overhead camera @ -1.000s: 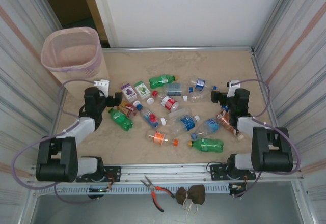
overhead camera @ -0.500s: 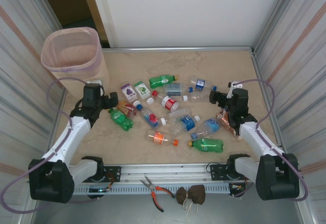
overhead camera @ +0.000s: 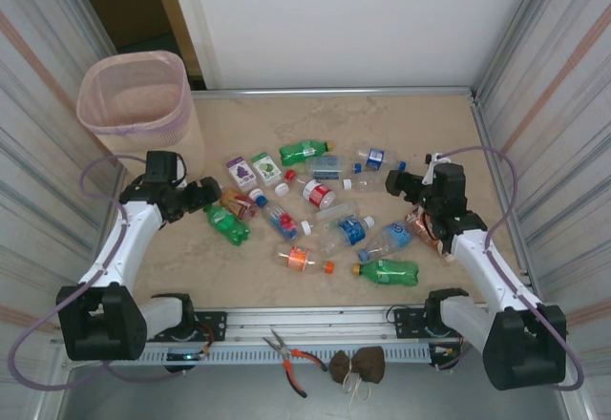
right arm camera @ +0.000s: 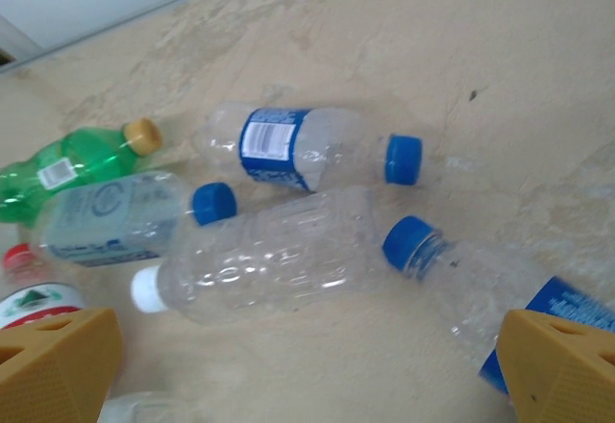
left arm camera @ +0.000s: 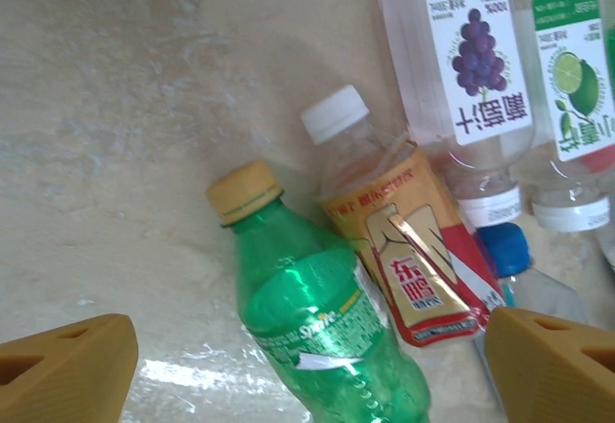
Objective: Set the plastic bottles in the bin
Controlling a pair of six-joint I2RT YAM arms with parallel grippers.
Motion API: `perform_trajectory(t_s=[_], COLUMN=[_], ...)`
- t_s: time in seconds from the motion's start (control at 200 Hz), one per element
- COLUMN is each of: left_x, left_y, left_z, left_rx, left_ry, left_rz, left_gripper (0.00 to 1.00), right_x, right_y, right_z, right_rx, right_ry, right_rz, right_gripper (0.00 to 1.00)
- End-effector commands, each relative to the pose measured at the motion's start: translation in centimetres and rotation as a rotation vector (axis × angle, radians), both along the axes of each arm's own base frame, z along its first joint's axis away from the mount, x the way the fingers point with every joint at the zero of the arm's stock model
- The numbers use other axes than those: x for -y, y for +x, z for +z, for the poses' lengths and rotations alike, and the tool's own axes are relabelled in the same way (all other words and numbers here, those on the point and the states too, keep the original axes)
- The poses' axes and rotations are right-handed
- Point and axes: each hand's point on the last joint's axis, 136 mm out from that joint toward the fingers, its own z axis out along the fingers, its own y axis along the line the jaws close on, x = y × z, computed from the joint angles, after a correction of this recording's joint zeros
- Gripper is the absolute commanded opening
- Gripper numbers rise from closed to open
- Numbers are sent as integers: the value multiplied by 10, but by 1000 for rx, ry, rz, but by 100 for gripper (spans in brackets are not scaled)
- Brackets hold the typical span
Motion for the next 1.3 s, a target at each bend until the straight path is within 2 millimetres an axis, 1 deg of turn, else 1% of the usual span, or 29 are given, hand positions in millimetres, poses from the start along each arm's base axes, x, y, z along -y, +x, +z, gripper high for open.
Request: perform_trajectory(t_s=[0.0,0.12,0.225,0.356,0.461,0.536,0.671,0.822,0.972,1.072,1.162,1.298], left_x=[9,4,1,6,8,4,-6,-12,-7,-6,-8,-11], left_y=[-8,-11,-11,5,15,21,27,33,40,39,36,35], left_z=[6,7,2,-10,-16,-21,-40,-55,-67,-78,-87,-93], left_rx=[-4,-8,-27,-19,-66,-75,-98,-111,-127,-154,-176,-182], left_ry=[-63,-67,-91,-178,-181,-179,-223,-265,-306,-317,-306,-302], left_rz=[18,68,121,138,125,140,192,228,227,232,244,257], left_gripper=[91,88,86,80,77,76,71,66,61,54,53,51], right_x=[-13,-16,-19,-26,-28,-24,-22,-28,-32,-35,-37,-39], right_y=[-9,-14,-13,-11,-12,-14,-16,-16,-15,-14,-13,-11], right_z=[11,14,17,17,16,11,4,6,10,8,9,11], right_rx=[-23,-21,-15,-24,-56,-69,-73,-67,-67,-72,-68,-64], right_ry=[81,50,42,55,43,24,49,86,78,81,85,86], right_rz=[23,38,58,80,96,78,48,52,62,63,65,66], right_gripper=[98,99,98,98,98,98,98,98,98,98,98,98])
